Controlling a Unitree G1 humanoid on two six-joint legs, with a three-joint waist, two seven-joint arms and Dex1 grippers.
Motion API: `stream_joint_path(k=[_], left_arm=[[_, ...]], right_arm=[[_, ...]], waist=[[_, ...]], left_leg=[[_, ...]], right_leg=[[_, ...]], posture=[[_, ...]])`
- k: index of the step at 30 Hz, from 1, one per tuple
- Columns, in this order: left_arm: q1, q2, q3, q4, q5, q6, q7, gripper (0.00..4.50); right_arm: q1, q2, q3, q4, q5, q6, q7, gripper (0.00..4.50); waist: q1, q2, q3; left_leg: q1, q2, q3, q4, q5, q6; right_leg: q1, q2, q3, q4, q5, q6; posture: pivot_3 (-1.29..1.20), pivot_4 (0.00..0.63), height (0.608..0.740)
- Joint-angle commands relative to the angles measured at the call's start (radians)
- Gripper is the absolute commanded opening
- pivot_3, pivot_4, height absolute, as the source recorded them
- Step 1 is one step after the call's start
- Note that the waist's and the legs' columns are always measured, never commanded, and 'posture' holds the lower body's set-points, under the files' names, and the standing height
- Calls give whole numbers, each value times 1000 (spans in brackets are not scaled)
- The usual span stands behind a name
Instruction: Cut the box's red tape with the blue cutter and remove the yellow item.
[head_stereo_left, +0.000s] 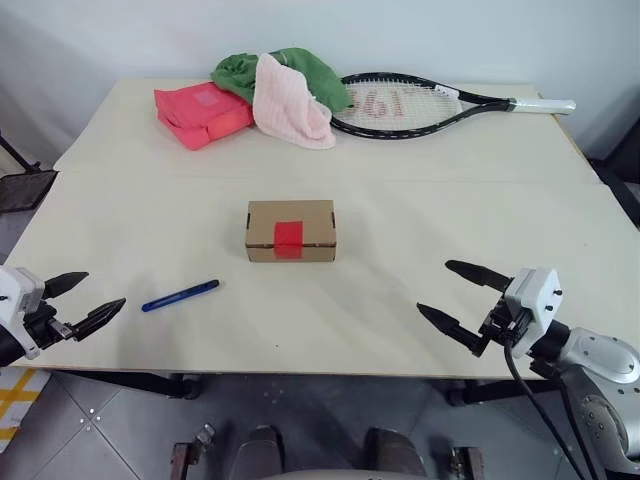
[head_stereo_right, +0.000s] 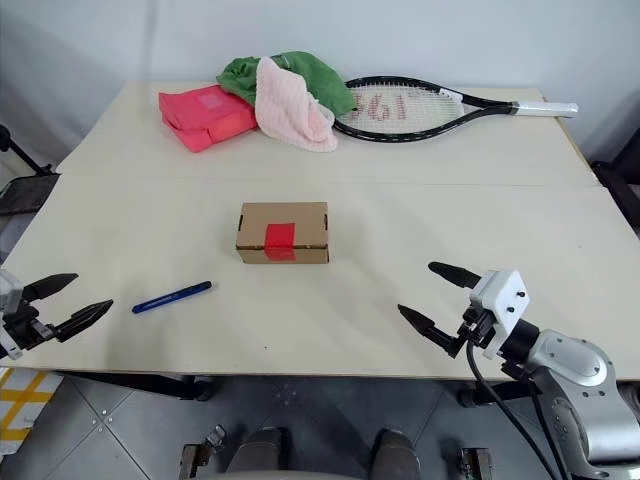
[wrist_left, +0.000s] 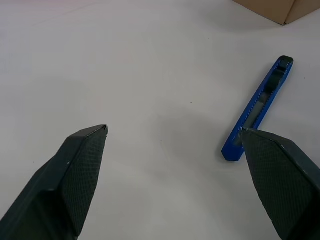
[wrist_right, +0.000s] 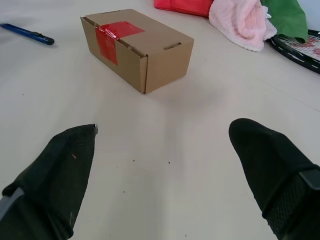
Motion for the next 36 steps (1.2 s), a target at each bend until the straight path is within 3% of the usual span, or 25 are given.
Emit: stream_joint_path(k=[1, 6, 8, 11, 17, 22, 23, 28, 36], left_arm=[[-9, -2, 12, -1, 1, -22, 6, 4480], [-6, 19, 27, -6, -79, 92, -76, 4480], [-9, 23, 35, -11, -102, 114, -107, 4081], [-96, 22, -15, 5, -72, 97, -100, 3315], [-501, -83, -290, 142, 86, 63, -53, 1592], [-864, -240, -444, 480, 259, -73, 91, 125], [-943, -271, -456, 565, 287, -98, 143, 0], [-1177, -368, -459, 812, 327, -175, 253, 0], [-1247, -442, -527, 941, 431, -202, 260, 0]], right_arm=[[-7, -17, -25, -45, 23, 3, 6, 4500], [-26, -16, 4, -101, 74, 65, -1, 4500], [-27, -19, 34, -148, 111, 117, 2, 4500], [-52, -18, 113, -190, 102, 186, -21, 3971], [-167, 41, 346, -132, -26, 274, -97, 2046], [-286, 148, 495, 24, -176, 236, -154, 403], [-303, 171, 508, 46, -189, 236, -162, 73], [-376, 264, 548, 121, -232, 259, -198, 27], [-446, 358, 556, 210, -273, 273, -226, 27]], waist=[[0, 0, 0], [0, 0, 0], [0, 0, 0], [2, 0, 0], [31, -2, -1], [21, -6, -2], [15, -7, -2], [-14, -9, -1], [-42, -8, -1]], left_leg=[[0, 0, 0, 0, 0, 0], [0, 0, 0, 1, 0, 0], [0, 0, 0, 0, 0, 0], [0, 1, 0, 1, 0, 0], [-3, 1, -1, 10, -2, 1], [-3, 1, 0, 11, -3, 1], [-3, 1, -1, 11, -3, 1], [-4, 1, 0, 9, -3, 1], [-3, 1, -1, 7, -3, 1]], right_leg=[[0, 0, 0, 0, 0, 0], [0, 0, 0, 1, 0, 0], [0, 0, 0, 1, 0, 0], [0, 0, 0, 2, 0, 0], [1, 0, 0, 6, 0, -1], [0, 1, -1, 6, 0, -1], [0, 1, -1, 7, 0, -1], [0, 1, -2, 5, 1, 0], [-1, 1, -2, 5, 0, 0]], posture=[[0, 150, 740], [0, 150, 740], [0, 150, 740], [0, 150, 740], [0, 150, 740], [0, 150, 740], [0, 150, 740], [0, 150, 740], [0, 150, 740]])
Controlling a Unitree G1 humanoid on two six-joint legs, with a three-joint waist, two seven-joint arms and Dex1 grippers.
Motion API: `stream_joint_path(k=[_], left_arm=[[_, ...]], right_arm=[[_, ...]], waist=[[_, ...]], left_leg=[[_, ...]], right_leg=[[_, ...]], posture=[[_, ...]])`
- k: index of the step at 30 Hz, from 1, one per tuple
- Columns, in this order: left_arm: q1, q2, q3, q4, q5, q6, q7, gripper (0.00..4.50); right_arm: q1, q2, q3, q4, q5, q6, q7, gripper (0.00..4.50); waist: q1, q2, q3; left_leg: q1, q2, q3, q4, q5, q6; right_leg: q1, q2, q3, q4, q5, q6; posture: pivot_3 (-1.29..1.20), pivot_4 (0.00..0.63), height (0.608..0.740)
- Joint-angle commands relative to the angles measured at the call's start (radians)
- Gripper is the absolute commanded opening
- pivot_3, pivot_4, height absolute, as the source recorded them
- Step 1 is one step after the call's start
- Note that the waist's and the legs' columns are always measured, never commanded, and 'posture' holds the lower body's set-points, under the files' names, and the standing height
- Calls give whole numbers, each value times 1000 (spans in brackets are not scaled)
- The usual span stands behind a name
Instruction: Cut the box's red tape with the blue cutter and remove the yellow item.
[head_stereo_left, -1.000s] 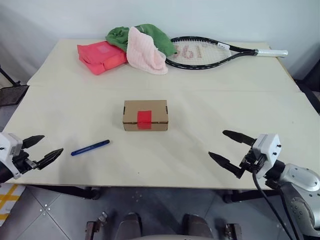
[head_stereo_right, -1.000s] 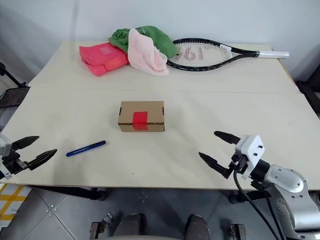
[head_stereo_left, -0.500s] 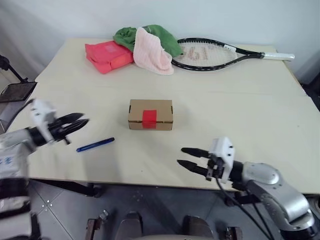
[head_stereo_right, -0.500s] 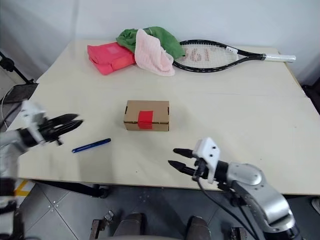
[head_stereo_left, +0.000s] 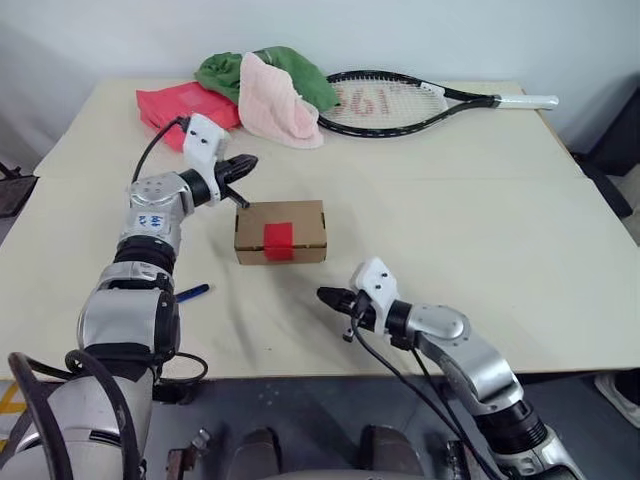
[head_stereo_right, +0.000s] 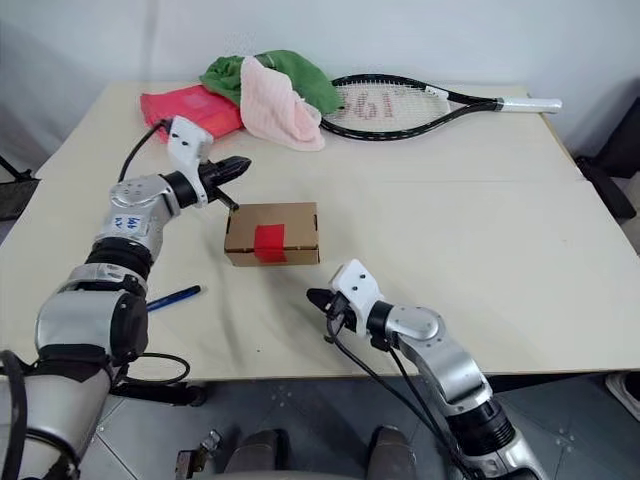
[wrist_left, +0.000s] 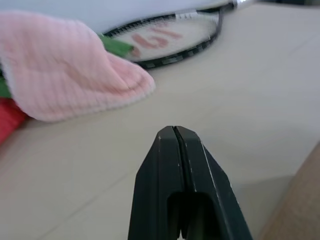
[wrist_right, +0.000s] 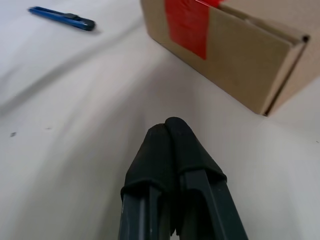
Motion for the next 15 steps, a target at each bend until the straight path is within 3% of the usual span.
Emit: stream_joint_path(k=[1, 15], left_arm=[[-26, -8, -29, 26, 50, 11, -13, 0], [-53, 87, -100, 22, 94, 431, -367, 0]], right_arm=[[-27, 33, 0, 7, -7, -5, -12, 27], [-65, 67, -25, 43, -8, -9, -3, 27]], waist=[[0, 0, 0], [-3, 0, 0]], left_leg=[[0, 0, 0, 0, 0, 0], [2, 0, 0, -1, 0, 0]], right_leg=[[0, 0, 0, 0, 0, 0], [0, 0, 1, 2, 0, 0]], posture=[[0, 150, 740], [0, 150, 740]])
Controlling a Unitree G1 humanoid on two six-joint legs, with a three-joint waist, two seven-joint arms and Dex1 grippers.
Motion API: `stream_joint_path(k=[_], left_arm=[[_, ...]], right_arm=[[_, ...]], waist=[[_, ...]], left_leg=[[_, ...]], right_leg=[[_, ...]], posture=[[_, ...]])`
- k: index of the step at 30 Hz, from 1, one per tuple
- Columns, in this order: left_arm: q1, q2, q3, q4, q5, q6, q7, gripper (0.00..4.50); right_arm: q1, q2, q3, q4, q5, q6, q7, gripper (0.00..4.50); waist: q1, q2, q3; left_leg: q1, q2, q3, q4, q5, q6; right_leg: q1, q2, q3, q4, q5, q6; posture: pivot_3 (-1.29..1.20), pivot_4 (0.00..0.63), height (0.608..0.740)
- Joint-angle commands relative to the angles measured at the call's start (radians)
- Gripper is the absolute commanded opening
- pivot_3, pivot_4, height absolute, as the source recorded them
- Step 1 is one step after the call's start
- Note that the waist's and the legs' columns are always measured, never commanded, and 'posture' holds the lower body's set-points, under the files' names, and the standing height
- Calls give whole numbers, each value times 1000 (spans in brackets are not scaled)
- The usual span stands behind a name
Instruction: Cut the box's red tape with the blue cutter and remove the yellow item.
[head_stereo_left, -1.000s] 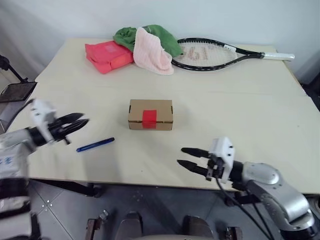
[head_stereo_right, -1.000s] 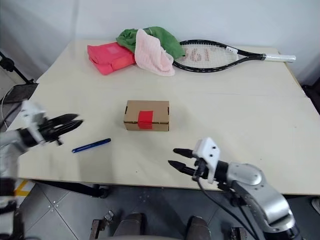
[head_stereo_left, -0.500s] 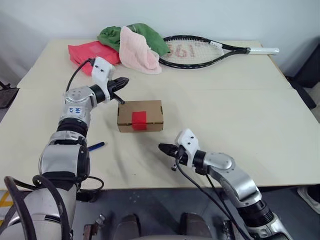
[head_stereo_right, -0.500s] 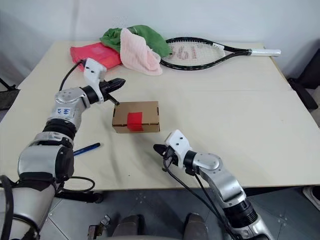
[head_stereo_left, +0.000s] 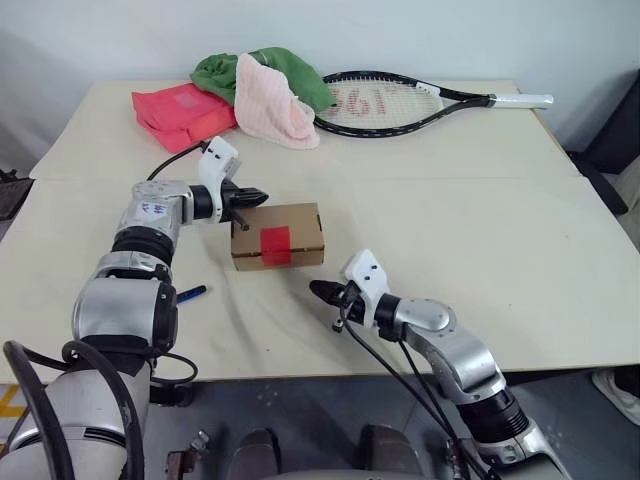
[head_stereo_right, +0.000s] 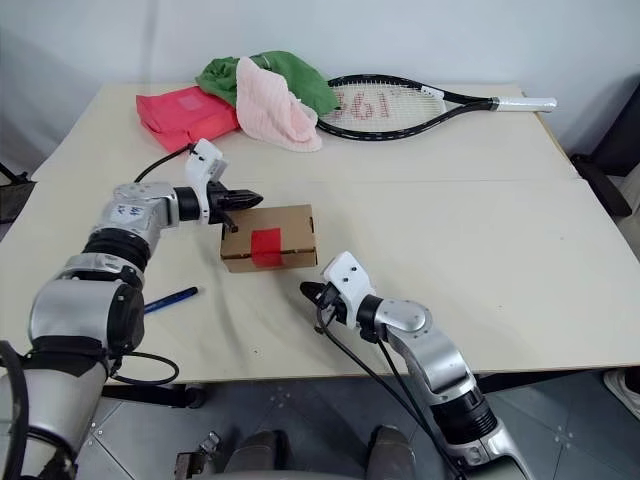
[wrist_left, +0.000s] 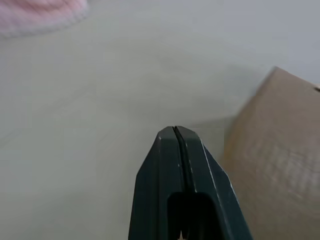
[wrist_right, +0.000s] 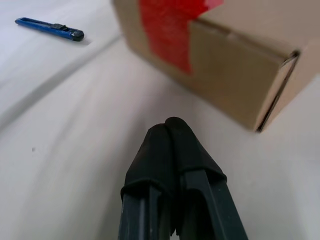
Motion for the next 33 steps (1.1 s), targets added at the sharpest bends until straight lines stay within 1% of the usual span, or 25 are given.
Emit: stream_joint_path(k=[1, 4, 9, 11, 13, 15, 18, 22, 24, 25, 28, 30, 33], left_arm=[[10, 23, -39, 3, 42, 86, -61, 0], [2, 43, -35, -11, 37, 129, -84, 0], [7, 90, -75, -74, 53, 188, -205, 0], [18, 106, -73, -94, 51, 191, -207, 0], [44, 128, -66, -104, 49, 184, -196, 0], [80, 142, -55, -139, 26, 182, -244, 0], [128, 137, -46, -233, -17, 263, -312, 0], [273, 122, -73, -510, -73, 420, -377, 0], [356, 115, -77, -671, -111, 510, -373, 0], [405, 105, -71, -768, -139, 565, -354, 0], [507, 86, -57, -978, -196, 682, -292, 0], [581, 76, -61, -1114, -218, 729, -242, 0], [674, 56, -58, -1257, -248, 771, -161, 0]], right_arm=[[-27, 17, -19, 15, 1, -22, -1, 27], [-46, 35, -21, 43, -6, -42, -8, 27], [-65, 60, -39, 78, -23, -80, -31, 27], [-67, 65, -50, 84, -25, -89, -40, 27], [-66, 66, -64, 87, -26, -91, -48, 27], [-65, 60, -69, 90, -38, -100, -53, 27], [-76, 56, -84, 106, -54, -114, -65, 27], [-114, 49, -112, 146, -66, -141, -69, 27], [-134, 35, -119, 165, -67, -152, -54, 27], [-146, 21, -123, 174, -68, -159, -39, 27], [-173, -17, -127, 195, -66, -164, 5, 27], [-190, -49, -126, 207, -64, -161, 38, 27], [-208, -108, -138, 220, -68, -159, 83, 27]], waist=[[1, 0, 0], [0, 0, 0], [1, 1, 1], [1, 1, 1], [2, 1, 1], [1, 1, 1], [2, 1, 1], [1, 1, 1], [0, 2, 1], [0, 2, 1], [0, 3, 2], [0, 3, 2], [1, 3, 2]], left_leg=[[0, 0, 0, 0, 0, 0], [0, 0, 0, 0, 0, 0], [-1, 0, 0, 0, 0, 0], [-1, 0, 0, 0, 0, 0], [-1, 0, 0, 0, 0, 0], [-1, 0, 0, 0, 0, 0], [-1, 0, 0, 0, 0, 0], [-2, 0, 0, 1, 0, 0], [-2, 0, 0, 1, 0, 0], [-2, 0, 0, 1, 0, 0], [-2, 1, 0, 2, 0, 0], [-2, 1, 0, 2, 0, 0], [-2, 1, 0, 2, 0, 0]], right_leg=[[0, 0, 0, 0, 0, 0], [0, 0, 0, 0, 0, 0], [-2, 0, 0, 1, 0, 0], [-2, 0, 0, 1, 0, 0], [-2, 0, 0, 1, 0, 0], [-2, 0, 0, 1, 0, 0], [-2, 0, 0, 2, 0, 0], [-2, 0, 0, 2, 0, 0], [-2, 0, 1, 2, 0, 0], [-2, 0, 1, 3, 0, 0], [-2, 0, 1, 3, 0, 0], [-2, 0, 1, 3, 0, 0], [-2, 0, 1, 3, 0, 0]], posture=[[0, 150, 740], [0, 150, 740], [0, 150, 740], [0, 150, 740], [0, 150, 740], [0, 150, 740], [0, 150, 740], [0, 150, 740], [0, 150, 740], [0, 150, 740], [0, 150, 740], [0, 150, 740], [0, 150, 740]])
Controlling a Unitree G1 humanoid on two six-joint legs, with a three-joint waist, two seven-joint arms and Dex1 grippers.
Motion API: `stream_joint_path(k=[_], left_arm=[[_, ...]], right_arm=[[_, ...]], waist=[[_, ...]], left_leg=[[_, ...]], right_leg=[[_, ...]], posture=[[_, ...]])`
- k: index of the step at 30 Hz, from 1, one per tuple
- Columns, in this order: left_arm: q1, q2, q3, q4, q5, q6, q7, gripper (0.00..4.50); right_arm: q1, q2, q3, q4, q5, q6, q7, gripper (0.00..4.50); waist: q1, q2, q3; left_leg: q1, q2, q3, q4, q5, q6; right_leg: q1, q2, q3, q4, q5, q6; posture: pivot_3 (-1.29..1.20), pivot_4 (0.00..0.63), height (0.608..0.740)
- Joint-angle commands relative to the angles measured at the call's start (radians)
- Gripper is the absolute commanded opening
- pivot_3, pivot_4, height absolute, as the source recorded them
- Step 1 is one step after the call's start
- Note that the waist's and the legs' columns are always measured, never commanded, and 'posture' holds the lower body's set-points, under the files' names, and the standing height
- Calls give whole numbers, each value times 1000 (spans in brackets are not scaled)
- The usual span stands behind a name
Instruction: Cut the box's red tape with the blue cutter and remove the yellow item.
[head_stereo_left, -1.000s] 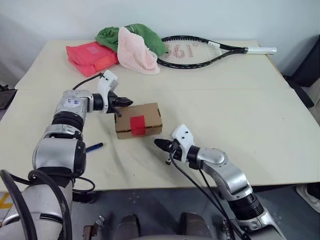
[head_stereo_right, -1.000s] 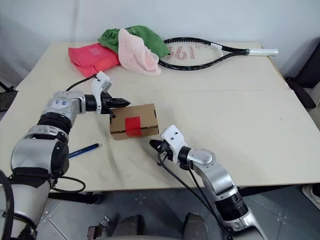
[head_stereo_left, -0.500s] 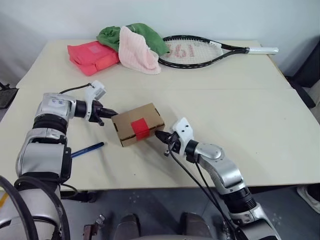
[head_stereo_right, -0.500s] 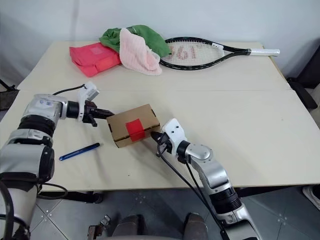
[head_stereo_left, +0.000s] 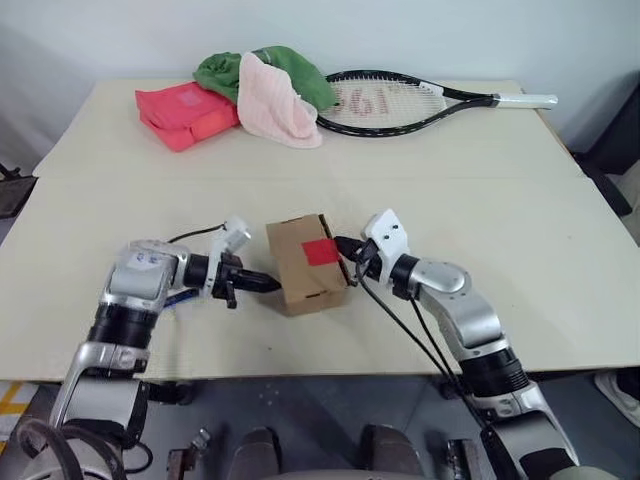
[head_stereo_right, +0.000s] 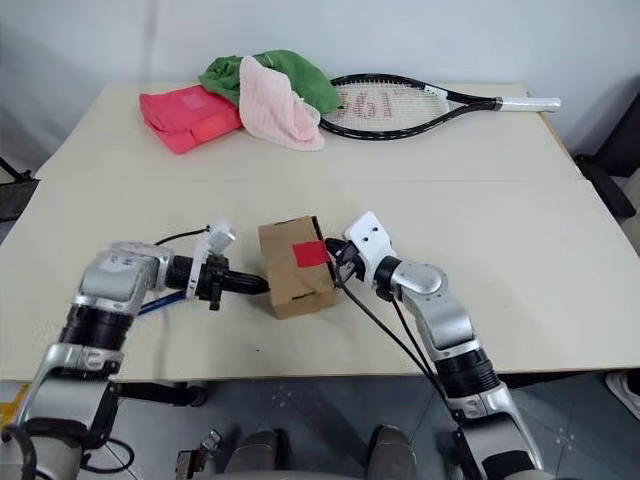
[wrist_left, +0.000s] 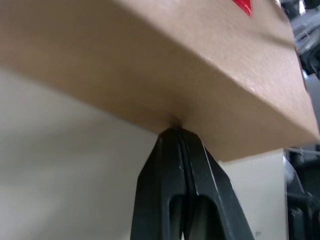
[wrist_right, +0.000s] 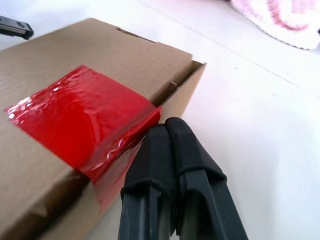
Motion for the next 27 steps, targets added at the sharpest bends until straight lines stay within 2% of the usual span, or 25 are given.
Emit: stream_joint_path(k=[1, 6, 10, 12, 14, 17, 20, 24, 27], left_arm=[[72, -13, 17, -169, -51, 50, 87, 0], [159, -10, 52, -300, -112, 89, 176, 0], [197, -2, 107, -342, -173, 64, 196, 0], [233, 9, 172, -368, -212, -11, 173, 0], [295, 35, 287, -380, -252, -129, 137, 0], [372, 74, 420, -357, -297, -210, 134, 0], [454, 111, 528, -266, -262, -374, 151, 0], [501, 115, 528, -225, -271, -417, 178, 0], [509, 100, 463, -250, -255, -435, 212, 0]], right_arm=[[-27, -58, -28, -8, -3, -21, 52, 27], [2, -191, -85, -42, 23, -23, 128, 27], [48, -238, -117, -93, 68, -19, 193, 27], [87, -258, -142, -140, 107, -12, 230, 27], [146, -287, -194, -206, 170, 1, 273, 27], [218, -322, -261, -279, 257, 29, 318, 27], [273, -355, -294, -325, 302, 37, 350, 592], [292, -351, -268, -293, 258, -15, 344, 1851], [255, -316, -237, -237, 218, -40, 306, 1851]], waist=[[1, 0, 0], [8, 0, 0], [8, 0, 0], [6, 0, 0], [4, 1, 1], [5, 2, 1], [8, 2, 1], [21, 2, 1], [33, 2, 1]], left_leg=[[0, 0, 0, 0, 0, 0], [-1, 0, 0, 1, 0, 0], [0, 0, 0, 1, 0, 0], [0, 0, 0, 0, 0, 0], [0, 0, 0, 0, 0, 0], [0, 0, 1, 0, 0, 0], [0, 0, 1, 0, -1, 0], [0, 0, 1, 1, -1, 0], [0, 0, 2, 3, -2, 0]], right_leg=[[0, 0, 0, 0, 0, 0], [0, 0, 0, -1, 0, 0], [0, 0, 0, -1, 0, 0], [0, 0, 0, -1, 0, 0], [0, 0, 0, -2, 0, 0], [0, 0, 0, -3, 0, 0], [1, 0, 0, -3, 0, 0], [2, 0, 0, -5, 0, 0], [2, 0, 0, -5, 0, 0]], posture=[[0, 150, 740], [0, 150, 740], [0, 150, 740], [0, 150, 740], [0, 150, 740], [0, 150, 740], [0, 150, 740], [0, 150, 740], [0, 150, 740]])
